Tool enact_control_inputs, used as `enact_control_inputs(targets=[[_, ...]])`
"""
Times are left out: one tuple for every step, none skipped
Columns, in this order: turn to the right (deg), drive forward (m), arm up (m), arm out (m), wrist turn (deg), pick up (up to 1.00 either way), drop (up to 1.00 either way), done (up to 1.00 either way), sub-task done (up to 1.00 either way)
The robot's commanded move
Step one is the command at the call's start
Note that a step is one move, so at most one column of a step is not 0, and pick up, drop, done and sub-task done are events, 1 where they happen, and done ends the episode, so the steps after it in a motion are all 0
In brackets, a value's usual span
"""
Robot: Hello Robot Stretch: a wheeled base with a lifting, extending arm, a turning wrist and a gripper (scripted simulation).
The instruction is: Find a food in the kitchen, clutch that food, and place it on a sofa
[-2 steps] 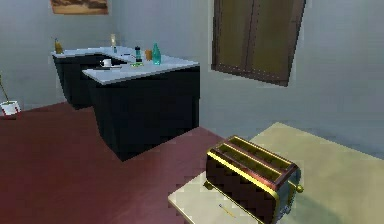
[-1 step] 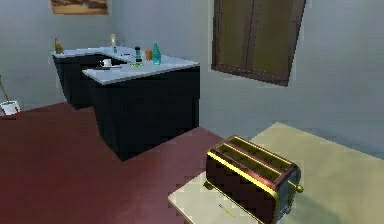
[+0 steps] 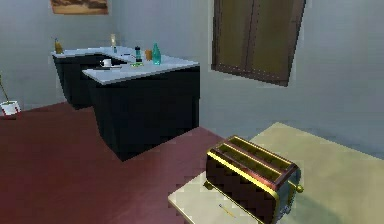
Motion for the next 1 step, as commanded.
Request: enact_control_inputs(targets=[[0.0, 0.00, 0.00, 0.00, 45.0, 0.00, 0.00, 0.00, 0.00]])
